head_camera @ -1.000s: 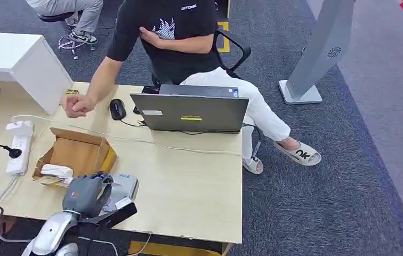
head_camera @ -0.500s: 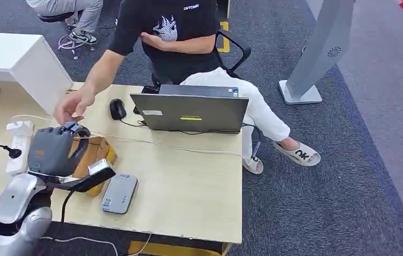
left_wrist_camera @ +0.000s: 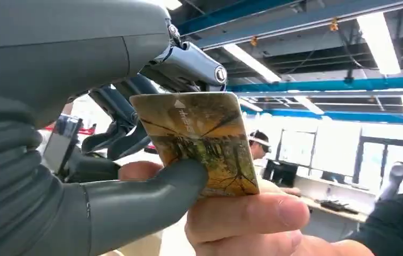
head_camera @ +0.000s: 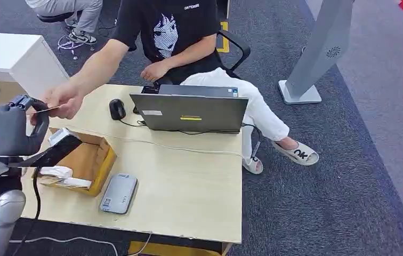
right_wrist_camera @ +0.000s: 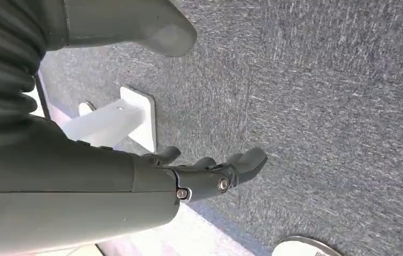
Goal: Pass the card to the sensor for recognition and then transmit it.
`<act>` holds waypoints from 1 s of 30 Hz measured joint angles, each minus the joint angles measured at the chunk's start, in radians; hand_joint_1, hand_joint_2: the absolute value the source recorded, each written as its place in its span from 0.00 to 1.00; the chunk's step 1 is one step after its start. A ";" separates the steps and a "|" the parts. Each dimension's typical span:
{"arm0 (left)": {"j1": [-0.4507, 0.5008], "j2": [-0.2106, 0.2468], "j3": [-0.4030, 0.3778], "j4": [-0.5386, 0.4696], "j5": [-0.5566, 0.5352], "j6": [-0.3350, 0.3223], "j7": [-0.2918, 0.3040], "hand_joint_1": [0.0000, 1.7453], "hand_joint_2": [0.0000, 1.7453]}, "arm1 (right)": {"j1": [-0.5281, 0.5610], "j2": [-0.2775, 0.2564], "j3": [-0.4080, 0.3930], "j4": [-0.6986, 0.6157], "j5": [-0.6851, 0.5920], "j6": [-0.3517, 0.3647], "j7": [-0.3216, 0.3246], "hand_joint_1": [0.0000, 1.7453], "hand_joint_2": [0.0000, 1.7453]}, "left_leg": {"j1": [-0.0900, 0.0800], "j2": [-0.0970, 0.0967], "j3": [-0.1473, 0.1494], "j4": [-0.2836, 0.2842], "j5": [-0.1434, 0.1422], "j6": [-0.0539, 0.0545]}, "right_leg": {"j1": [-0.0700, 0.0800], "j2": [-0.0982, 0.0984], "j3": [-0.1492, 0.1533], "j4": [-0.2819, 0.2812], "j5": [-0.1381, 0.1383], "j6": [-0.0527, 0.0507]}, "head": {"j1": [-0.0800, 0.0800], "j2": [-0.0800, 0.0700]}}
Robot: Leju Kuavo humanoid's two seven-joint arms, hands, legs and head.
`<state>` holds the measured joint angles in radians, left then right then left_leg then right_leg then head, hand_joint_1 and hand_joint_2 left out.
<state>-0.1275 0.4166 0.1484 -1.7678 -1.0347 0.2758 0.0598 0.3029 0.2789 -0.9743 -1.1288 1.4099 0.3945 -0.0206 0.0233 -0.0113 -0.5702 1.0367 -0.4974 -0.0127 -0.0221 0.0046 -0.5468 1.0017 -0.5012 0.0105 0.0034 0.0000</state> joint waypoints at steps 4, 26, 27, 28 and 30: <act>0.000 -0.019 0.031 -0.003 0.083 -0.013 0.021 0.00 1.00 | 0.000 0.000 0.004 0.000 -0.008 -0.004 0.013 0.00 1.00 | 0.000 0.000 0.000 0.000 0.000 0.000 | 0.000 0.000 0.000 0.000 0.000 0.000 | 0.000 0.000; 0.255 -0.003 0.111 -0.146 -0.073 -0.185 0.038 0.00 1.00 | 0.025 0.000 0.067 -0.003 -0.150 -0.017 0.110 0.00 1.00 | 0.000 0.000 -0.001 0.000 -0.001 0.000 | 0.000 0.000 0.000 0.000 -0.001 0.000 | 0.000 0.000; 0.287 0.025 0.111 -0.156 -0.062 -0.259 0.059 0.00 1.00 | 0.028 0.000 0.073 -0.006 -0.166 -0.017 0.123 0.00 1.00 | 0.000 0.000 -0.001 -0.001 -0.001 0.000 | 0.000 0.000 -0.001 0.000 -0.001 0.000 | -0.001 0.000; 0.314 0.047 0.113 -0.166 -0.061 -0.301 0.067 0.00 1.00 | 0.031 0.000 0.078 -0.009 -0.178 -0.017 0.131 0.00 1.00 | 0.000 0.001 -0.001 -0.001 -0.001 0.000 | 0.000 0.001 -0.002 0.000 -0.001 0.000 | 0.000 0.000; 0.354 0.083 0.121 -0.184 -0.063 -0.320 0.074 0.00 1.00 | 0.035 0.000 0.082 -0.013 -0.186 -0.017 0.138 0.00 1.00 | 0.000 0.000 -0.001 -0.001 0.000 -0.001 | 0.000 -0.001 -0.002 0.000 -0.001 0.000 | 0.000 0.000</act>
<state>0.2270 0.5000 0.2697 -1.9515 -1.0975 -0.0442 0.1343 0.3377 0.2789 -0.8927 -1.1414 1.2238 0.3773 0.1171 0.0237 -0.0117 -0.5714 1.0359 -0.4979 -0.0132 -0.0217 0.0039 -0.5492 1.0017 -0.5026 0.0104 0.0034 0.0000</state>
